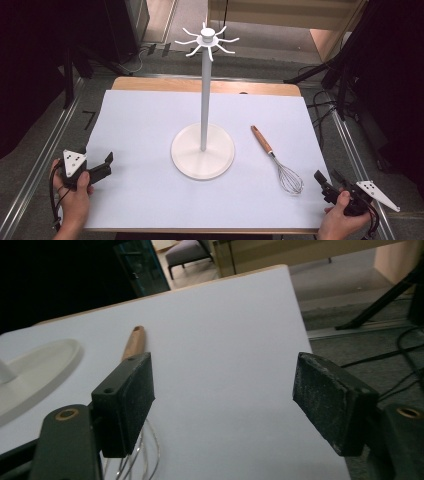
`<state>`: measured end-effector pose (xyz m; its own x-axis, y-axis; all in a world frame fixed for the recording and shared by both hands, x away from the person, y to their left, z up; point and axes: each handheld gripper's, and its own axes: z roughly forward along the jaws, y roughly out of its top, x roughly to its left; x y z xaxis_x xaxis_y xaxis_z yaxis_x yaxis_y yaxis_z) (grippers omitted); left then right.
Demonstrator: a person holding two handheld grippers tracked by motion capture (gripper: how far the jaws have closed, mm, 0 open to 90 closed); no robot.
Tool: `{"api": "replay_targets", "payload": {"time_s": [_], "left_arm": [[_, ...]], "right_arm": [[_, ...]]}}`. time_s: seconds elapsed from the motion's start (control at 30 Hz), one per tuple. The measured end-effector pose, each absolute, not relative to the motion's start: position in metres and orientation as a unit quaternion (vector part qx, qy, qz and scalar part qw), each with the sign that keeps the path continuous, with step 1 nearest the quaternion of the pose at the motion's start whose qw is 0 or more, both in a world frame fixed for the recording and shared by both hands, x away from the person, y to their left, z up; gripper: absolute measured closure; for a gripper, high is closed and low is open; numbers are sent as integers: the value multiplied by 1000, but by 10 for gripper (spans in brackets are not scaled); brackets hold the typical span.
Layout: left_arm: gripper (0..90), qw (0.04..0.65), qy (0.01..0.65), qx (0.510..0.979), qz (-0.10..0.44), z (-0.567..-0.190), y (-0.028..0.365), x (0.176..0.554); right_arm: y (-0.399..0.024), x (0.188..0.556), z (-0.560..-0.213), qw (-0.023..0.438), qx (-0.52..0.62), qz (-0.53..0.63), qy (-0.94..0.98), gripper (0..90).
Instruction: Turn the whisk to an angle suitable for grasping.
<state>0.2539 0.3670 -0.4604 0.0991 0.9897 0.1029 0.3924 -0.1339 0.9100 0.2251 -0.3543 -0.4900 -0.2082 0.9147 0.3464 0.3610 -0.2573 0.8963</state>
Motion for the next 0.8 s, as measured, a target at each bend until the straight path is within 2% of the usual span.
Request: {"api": "replay_targets", "payload": {"time_s": [0.13, 0.23, 0.3, 0.4, 0.5, 0.7, 0.8], "left_arm": [[138, 375, 539, 640, 399, -461, 367, 254], [138, 376, 538, 640, 399, -461, 366, 254], [138, 376, 539, 640, 399, -461, 367, 254], [138, 375, 538, 641, 399, -461, 366, 254], [138, 374, 537, 642, 400, -461, 366, 254], [138, 367, 537, 647, 398, -461, 365, 255], [138, 363, 533, 650, 402, -461, 364, 255]], "right_arm": [[-353, 228, -489, 245, 581, 532, 564, 270], [-351, 231, -488, 242, 582, 508, 587, 336], [-349, 233, -486, 243, 580, 495, 600, 335], [-348, 233, -482, 241, 577, 490, 608, 311], [-347, 233, -477, 261, 568, 482, 615, 283], [-334, 234, -462, 269, 553, 495, 614, 162], [-326, 233, -455, 257, 524, 510, 631, 172]]}}
